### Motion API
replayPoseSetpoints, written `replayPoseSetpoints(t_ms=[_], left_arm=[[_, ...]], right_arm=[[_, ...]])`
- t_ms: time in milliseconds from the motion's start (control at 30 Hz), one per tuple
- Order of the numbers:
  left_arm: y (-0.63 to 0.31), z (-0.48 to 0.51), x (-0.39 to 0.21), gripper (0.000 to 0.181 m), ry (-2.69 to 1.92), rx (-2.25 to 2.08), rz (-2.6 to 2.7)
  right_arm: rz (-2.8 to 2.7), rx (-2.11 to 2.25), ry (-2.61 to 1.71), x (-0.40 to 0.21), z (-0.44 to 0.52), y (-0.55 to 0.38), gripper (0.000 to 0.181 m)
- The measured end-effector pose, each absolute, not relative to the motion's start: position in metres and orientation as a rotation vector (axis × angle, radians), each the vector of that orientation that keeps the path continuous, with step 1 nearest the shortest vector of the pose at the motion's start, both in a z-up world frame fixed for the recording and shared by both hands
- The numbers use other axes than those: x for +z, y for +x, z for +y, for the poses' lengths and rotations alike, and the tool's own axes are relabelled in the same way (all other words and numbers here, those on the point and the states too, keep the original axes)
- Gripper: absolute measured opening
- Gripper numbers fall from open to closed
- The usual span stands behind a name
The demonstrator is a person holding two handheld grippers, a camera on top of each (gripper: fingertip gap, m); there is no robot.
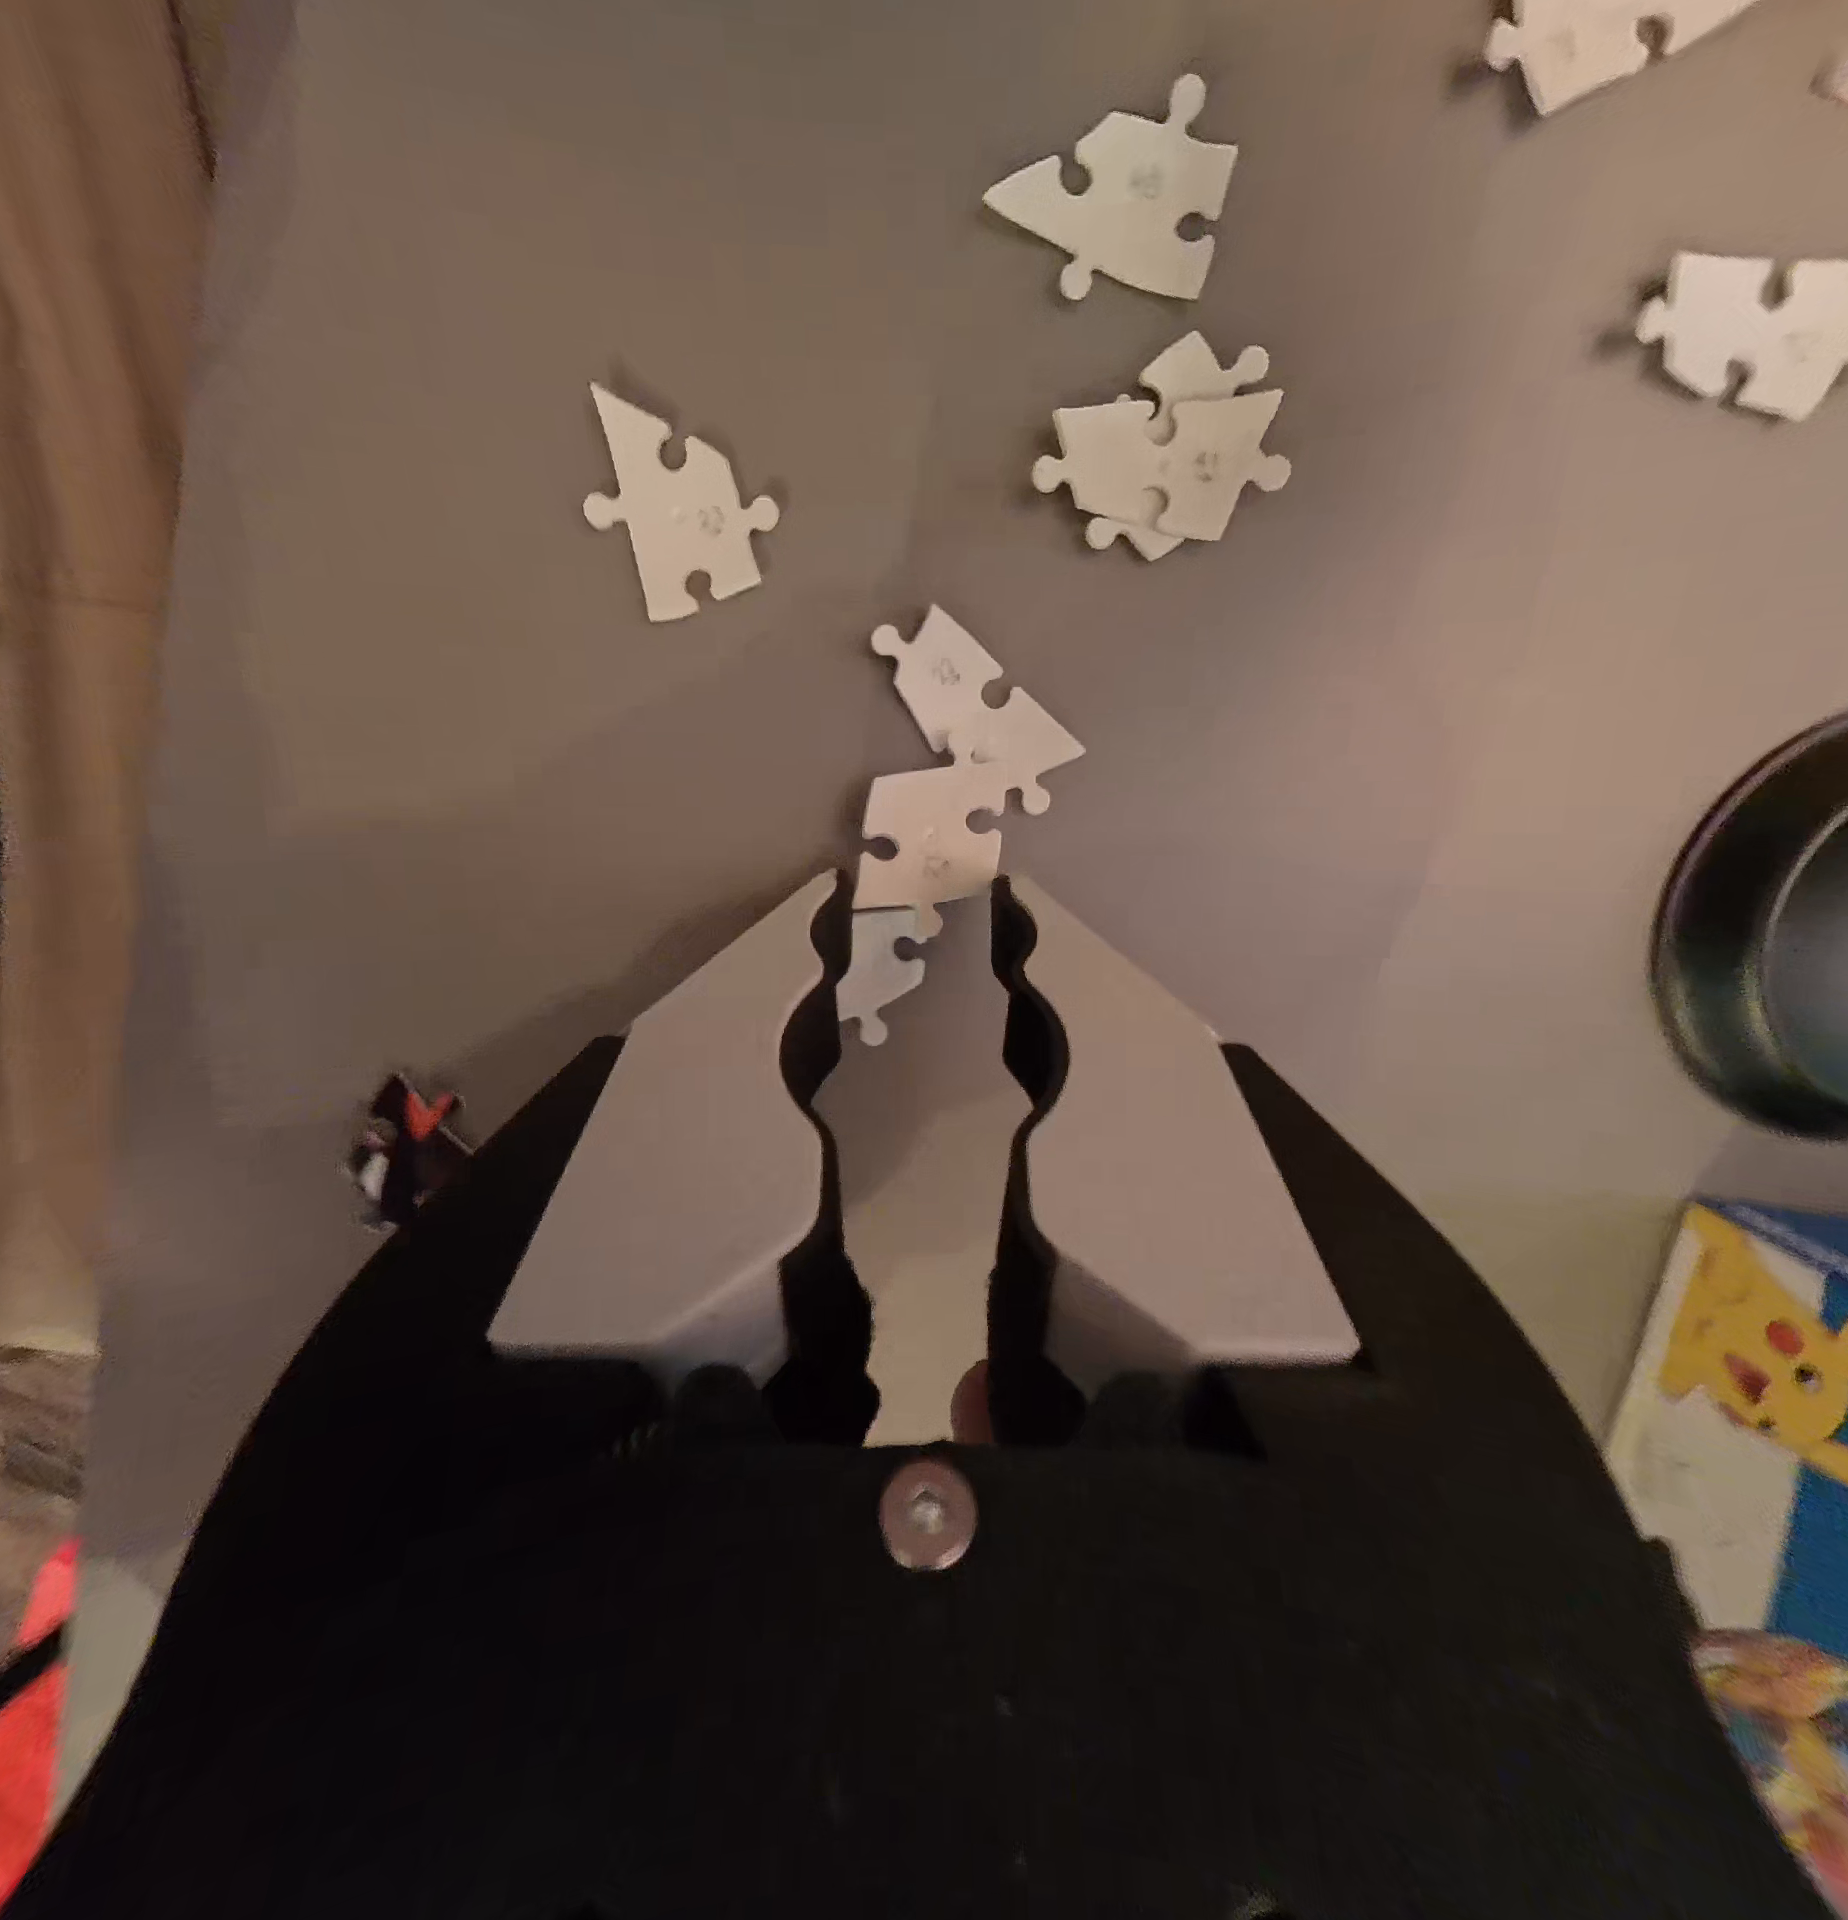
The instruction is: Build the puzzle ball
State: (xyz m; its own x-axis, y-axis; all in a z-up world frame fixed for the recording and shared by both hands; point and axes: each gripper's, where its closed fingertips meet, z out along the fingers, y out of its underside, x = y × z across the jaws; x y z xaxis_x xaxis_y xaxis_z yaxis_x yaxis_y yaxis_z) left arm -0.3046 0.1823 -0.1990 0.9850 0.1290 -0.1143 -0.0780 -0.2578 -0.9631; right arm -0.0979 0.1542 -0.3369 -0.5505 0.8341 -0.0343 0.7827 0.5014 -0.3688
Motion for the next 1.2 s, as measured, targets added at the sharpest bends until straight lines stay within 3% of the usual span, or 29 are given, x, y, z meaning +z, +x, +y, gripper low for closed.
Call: replayPoseSetpoints(t_ms=[233, 467, 1200], left_arm=[[-0.305, 0.182, -0.198, 0.003, -1.818, 0.188, -0.043], [-0.305, 0.182, -0.199, 0.003, -1.817, 0.175, -0.047], [-0.300, 0.183, -0.197, 0.003, -1.813, 0.175, -0.034]], right_arm=[[-2.222, 0.634, -1.802, -0.320, 0.144, -0.101, 0.025], [-1.994, 0.622, -2.081, -0.343, 0.128, -0.091, 0.025], [-2.032, 0.587, -1.975, -0.344, 0.151, -0.099, 0.025]])
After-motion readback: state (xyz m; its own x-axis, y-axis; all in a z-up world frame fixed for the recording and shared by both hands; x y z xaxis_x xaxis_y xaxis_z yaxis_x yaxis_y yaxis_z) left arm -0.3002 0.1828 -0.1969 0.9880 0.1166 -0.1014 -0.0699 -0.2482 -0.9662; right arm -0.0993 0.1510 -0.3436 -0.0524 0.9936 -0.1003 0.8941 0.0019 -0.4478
